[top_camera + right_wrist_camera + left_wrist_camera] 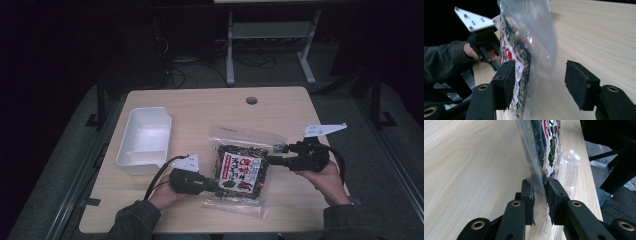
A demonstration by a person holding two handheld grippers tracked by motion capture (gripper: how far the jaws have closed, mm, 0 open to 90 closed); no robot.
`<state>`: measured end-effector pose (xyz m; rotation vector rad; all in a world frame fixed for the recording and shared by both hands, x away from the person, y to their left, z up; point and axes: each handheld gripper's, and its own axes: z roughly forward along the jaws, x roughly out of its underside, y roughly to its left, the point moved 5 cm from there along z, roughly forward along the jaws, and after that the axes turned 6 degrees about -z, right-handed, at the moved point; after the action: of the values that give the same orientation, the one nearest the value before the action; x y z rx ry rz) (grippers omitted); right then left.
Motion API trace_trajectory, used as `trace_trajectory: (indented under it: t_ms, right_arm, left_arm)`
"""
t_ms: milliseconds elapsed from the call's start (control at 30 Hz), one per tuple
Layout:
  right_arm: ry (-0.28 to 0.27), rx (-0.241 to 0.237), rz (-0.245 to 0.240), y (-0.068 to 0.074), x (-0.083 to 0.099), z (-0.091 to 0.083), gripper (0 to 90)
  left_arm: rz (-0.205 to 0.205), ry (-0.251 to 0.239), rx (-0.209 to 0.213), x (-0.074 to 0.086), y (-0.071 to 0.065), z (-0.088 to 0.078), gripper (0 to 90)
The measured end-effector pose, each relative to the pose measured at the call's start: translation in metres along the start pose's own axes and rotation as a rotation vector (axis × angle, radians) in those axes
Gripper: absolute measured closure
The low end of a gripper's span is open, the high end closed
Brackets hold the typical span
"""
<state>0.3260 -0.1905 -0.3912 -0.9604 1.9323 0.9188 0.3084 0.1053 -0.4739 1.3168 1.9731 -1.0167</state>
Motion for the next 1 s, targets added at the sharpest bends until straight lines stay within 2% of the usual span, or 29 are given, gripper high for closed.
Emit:
trace_trajectory:
  t_ms: [367, 533, 633, 800, 867, 1000]
  right_arm:
    - [-0.021, -0.023, 0.006, 0.007, 0.021, 0.021, 39.7]
    - [-0.006, -0.034, -0.007, 0.011, 0.022, 0.030, 40.7]
    - [-0.011, -0.055, -0.017, 0.015, 0.020, 0.033, 44.7]
    - [-0.017, -0.058, -0.036, 0.019, 0.018, 0.037, 49.8]
    - [-0.029, -0.068, -0.049, 0.021, 0.017, 0.039, 55.6]
    - [-0.040, -0.092, -0.063, 0.024, 0.016, 0.039, 61.7]
  left_arm:
    - [0.002, 0.004, -0.003, 0.000, -0.001, 0.000, 76.2]
    - [0.004, 0.002, -0.004, 0.000, -0.002, -0.001, 76.2]
    - [0.008, 0.002, -0.002, 0.000, -0.002, -0.001, 76.2]
    - [0.015, 0.002, -0.002, 0.000, -0.003, -0.002, 76.4]
    - [0.017, 0.003, -0.002, 0.000, -0.003, -0.002, 76.3]
    - [0.017, 0.007, -0.006, 0.001, -0.003, -0.002, 75.8]
